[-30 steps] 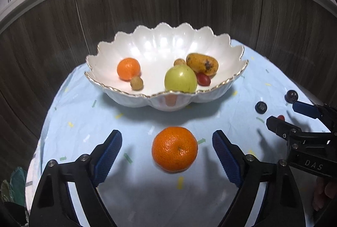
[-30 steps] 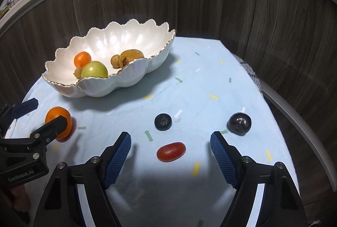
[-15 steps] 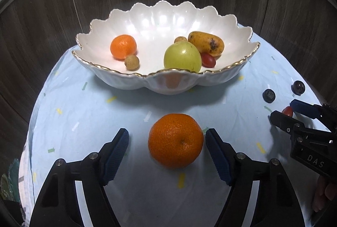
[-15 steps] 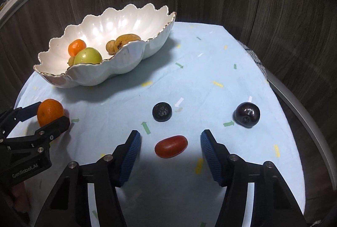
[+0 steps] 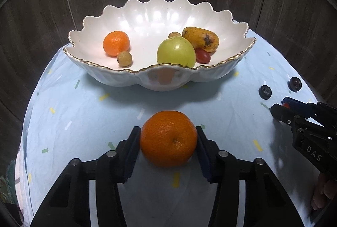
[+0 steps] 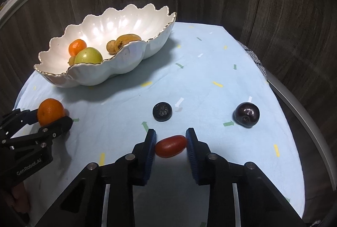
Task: Organize fruits
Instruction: 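Grasp the second orange with the left tool while the right tool grasps the red date, then lift the orange with the left tool while the right tool lifts the date toward the bowl, then lower both fruits into the white bowl and open both tools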
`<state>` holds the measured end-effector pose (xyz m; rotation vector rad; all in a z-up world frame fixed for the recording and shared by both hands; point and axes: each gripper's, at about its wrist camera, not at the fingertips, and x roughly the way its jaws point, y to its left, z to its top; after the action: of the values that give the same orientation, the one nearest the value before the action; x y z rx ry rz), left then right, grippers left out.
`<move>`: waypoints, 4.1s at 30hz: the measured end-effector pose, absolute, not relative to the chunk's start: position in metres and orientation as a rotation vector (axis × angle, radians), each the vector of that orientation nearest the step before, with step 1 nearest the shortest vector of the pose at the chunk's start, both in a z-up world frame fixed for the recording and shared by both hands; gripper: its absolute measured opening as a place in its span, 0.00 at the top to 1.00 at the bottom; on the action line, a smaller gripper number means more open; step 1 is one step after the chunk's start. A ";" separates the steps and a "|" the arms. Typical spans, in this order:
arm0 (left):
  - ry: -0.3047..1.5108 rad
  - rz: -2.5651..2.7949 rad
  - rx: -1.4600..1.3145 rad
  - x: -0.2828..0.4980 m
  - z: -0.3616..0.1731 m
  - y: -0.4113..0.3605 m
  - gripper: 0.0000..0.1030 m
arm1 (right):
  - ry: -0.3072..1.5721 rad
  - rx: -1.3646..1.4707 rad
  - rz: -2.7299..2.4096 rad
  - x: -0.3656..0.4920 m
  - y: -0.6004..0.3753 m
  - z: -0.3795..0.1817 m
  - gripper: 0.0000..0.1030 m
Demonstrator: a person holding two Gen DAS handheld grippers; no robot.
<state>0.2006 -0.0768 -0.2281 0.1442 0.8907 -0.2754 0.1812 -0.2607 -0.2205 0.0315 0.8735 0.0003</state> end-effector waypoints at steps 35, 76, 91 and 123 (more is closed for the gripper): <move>0.846 -0.253 0.107 0.181 -0.182 -0.059 0.57 | 0.799 0.046 0.033 0.167 -0.244 -0.172 0.72; 0.809 -0.241 0.087 0.278 -0.132 -0.041 0.57 | 0.716 0.022 0.055 0.275 -0.231 -0.111 0.73; 0.857 -0.235 0.074 0.308 -0.156 -0.041 0.57 | 0.796 0.041 0.052 0.323 -0.233 -0.144 0.73; 0.765 -0.198 0.089 0.271 -0.107 -0.046 0.12 | 0.686 0.054 -0.023 0.277 -0.246 -0.095 0.10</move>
<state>0.2712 -0.0457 -0.1070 0.0888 0.7651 -0.1982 0.2774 -0.2455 -0.0954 0.0542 0.6858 -0.0230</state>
